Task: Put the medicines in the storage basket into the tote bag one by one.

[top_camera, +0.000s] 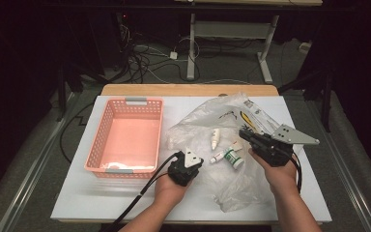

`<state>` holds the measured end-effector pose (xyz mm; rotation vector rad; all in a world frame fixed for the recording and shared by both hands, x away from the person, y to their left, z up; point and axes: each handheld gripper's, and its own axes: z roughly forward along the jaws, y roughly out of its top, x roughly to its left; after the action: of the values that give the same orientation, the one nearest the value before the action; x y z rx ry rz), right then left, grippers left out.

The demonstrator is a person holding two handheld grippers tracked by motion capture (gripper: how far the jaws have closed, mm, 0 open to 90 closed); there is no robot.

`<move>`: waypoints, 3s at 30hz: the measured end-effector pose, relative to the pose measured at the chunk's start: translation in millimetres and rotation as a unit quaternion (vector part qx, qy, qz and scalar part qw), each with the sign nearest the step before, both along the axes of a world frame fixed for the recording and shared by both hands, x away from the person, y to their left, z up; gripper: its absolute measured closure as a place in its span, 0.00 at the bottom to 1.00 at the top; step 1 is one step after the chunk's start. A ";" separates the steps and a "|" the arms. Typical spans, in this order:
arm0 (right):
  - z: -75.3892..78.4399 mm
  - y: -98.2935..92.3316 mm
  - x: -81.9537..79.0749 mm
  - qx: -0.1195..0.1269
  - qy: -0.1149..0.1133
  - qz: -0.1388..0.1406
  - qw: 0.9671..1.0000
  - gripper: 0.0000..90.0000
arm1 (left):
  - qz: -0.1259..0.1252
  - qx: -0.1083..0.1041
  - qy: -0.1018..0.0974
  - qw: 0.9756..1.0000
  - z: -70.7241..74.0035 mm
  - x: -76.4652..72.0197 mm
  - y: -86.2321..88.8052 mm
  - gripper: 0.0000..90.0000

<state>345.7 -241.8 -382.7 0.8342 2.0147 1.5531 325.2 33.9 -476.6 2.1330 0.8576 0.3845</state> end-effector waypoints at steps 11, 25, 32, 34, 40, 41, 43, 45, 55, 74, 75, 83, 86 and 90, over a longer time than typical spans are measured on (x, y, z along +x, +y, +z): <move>1.4 -4.6 -0.4 0.005 -0.001 -0.008 1.000 1.00 | -0.013 -0.027 0.006 1.000 -7.4 -29.7 27.2 0.84; 14.4 -24.4 -1.6 0.021 -0.018 -0.031 0.999 1.00 | 0.009 -0.023 0.053 0.998 -11.7 -22.9 29.8 0.18; 17.3 -37.6 -2.9 0.026 -0.024 -0.050 0.998 1.00 | 0.025 -0.024 0.069 0.997 -12.7 -14.3 32.5 0.16; 17.6 -42.2 -4.1 0.029 -0.026 -0.056 0.998 1.00 | 0.027 -0.028 0.079 0.996 -13.4 -10.6 33.1 0.16; 17.7 -50.9 -7.5 0.032 -0.025 -0.064 0.997 1.00 | 0.024 -0.005 0.080 0.996 -13.7 4.3 16.7 0.16; 17.0 -50.3 -7.8 0.030 -0.025 -0.063 0.997 1.00 | 0.020 0.013 0.083 0.996 -14.6 6.8 10.5 0.16; 15.5 -48.0 -8.2 0.026 -0.021 -0.059 0.998 1.00 | 0.014 0.034 0.081 0.996 -15.3 8.8 1.5 0.12; 13.8 -45.3 -7.4 0.023 -0.019 -0.058 0.998 1.00 | 0.015 0.029 0.082 0.996 -15.4 10.9 -2.6 0.17; 10.6 -35.2 -8.2 0.011 -0.012 -0.051 0.999 1.00 | -0.028 0.018 0.063 0.997 -15.1 2.3 -8.0 0.66; 2.7 -31.2 -7.7 0.006 -0.002 -0.047 0.999 1.00 | -0.012 -0.067 0.030 0.997 -12.4 -4.0 9.1 0.99; 2.1 -31.0 -7.6 0.005 -0.003 -0.047 0.999 1.00 | -0.008 -0.071 0.023 0.997 -12.2 -5.2 10.1 0.99; 1.5 -32.7 -8.0 0.005 -0.002 -0.049 0.999 1.00 | -0.007 -0.119 0.012 0.993 -8.3 -7.0 14.9 0.99; 1.7 -34.3 -8.1 0.007 -0.001 -0.051 0.999 1.00 | -0.014 -0.128 -0.005 0.992 0.1 -8.0 8.3 0.99; 2.0 -35.6 -8.4 0.009 -0.002 -0.051 0.999 1.00 | -0.019 -0.134 -0.019 0.991 8.9 -8.8 3.0 0.99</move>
<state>337.3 -277.4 -380.7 0.9257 1.9255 1.5166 316.4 36.9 -467.6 1.8846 0.7983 0.2723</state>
